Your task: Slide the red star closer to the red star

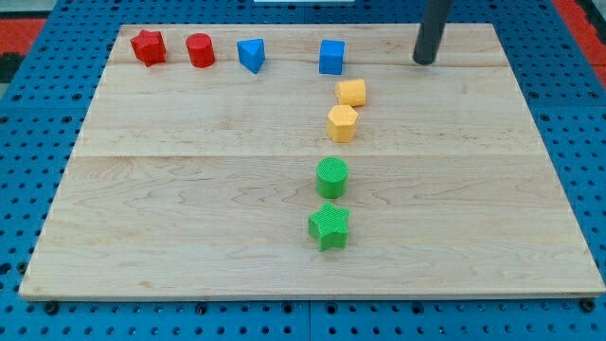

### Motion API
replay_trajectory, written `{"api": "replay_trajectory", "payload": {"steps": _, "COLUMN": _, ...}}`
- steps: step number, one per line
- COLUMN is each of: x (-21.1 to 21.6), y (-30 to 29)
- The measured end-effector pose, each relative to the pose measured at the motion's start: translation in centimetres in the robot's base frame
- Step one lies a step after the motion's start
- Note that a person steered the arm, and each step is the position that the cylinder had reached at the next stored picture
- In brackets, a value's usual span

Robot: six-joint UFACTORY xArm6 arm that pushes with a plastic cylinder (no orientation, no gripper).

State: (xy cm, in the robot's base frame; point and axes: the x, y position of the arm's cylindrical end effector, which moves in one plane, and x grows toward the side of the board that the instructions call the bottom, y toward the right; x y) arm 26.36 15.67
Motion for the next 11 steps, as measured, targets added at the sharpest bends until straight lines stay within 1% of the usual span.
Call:
{"api": "replay_trajectory", "payload": {"steps": 1, "x": -2.0, "y": -4.2}}
{"api": "replay_trajectory", "payload": {"steps": 2, "x": -5.3, "y": -8.4}}
{"api": "replay_trajectory", "payload": {"steps": 3, "x": -7.2, "y": -13.1}}
{"api": "replay_trajectory", "payload": {"steps": 4, "x": -7.1, "y": -18.4}}
{"api": "replay_trajectory", "payload": {"steps": 7, "x": -7.2, "y": -43.6}}
{"api": "replay_trajectory", "payload": {"steps": 8, "x": -4.3, "y": -43.8}}
{"api": "replay_trajectory", "payload": {"steps": 9, "x": -2.3, "y": -37.4}}
{"api": "replay_trajectory", "payload": {"steps": 10, "x": -2.1, "y": -34.1}}
{"api": "replay_trajectory", "payload": {"steps": 11, "x": -2.1, "y": -32.6}}
